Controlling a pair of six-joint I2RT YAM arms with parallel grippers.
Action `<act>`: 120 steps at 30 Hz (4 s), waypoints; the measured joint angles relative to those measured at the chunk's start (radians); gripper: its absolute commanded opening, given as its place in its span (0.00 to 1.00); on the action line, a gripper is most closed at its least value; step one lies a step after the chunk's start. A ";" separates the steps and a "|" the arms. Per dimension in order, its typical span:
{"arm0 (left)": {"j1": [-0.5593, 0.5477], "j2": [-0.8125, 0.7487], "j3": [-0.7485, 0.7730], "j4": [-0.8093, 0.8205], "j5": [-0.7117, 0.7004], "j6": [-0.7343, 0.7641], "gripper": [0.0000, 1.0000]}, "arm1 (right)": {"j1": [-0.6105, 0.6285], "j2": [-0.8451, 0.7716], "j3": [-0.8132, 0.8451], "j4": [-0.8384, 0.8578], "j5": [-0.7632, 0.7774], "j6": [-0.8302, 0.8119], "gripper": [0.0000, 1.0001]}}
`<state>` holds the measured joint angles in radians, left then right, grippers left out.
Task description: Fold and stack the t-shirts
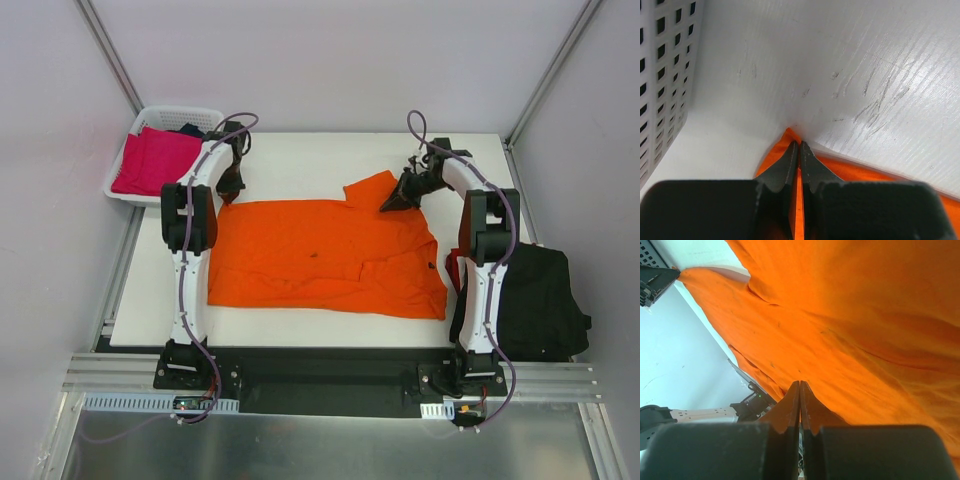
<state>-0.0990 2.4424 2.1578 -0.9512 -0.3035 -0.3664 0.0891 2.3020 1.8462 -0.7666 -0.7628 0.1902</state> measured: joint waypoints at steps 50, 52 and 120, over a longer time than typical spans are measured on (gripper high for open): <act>-0.105 -0.056 -0.109 -0.017 -0.010 -0.008 0.00 | -0.159 0.241 0.173 0.447 -0.053 0.272 0.32; -0.105 -0.056 -0.109 -0.017 -0.010 -0.007 0.00 | -0.145 0.251 0.174 0.476 -0.077 0.300 0.32; -0.076 -0.069 -0.122 -0.005 0.083 0.014 0.00 | -0.103 0.388 0.284 0.747 -0.058 0.595 0.01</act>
<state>-0.1745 2.3730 2.0357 -0.9565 -0.2207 -0.3519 -0.0143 2.6904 2.1304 -0.0193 -0.8211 0.7856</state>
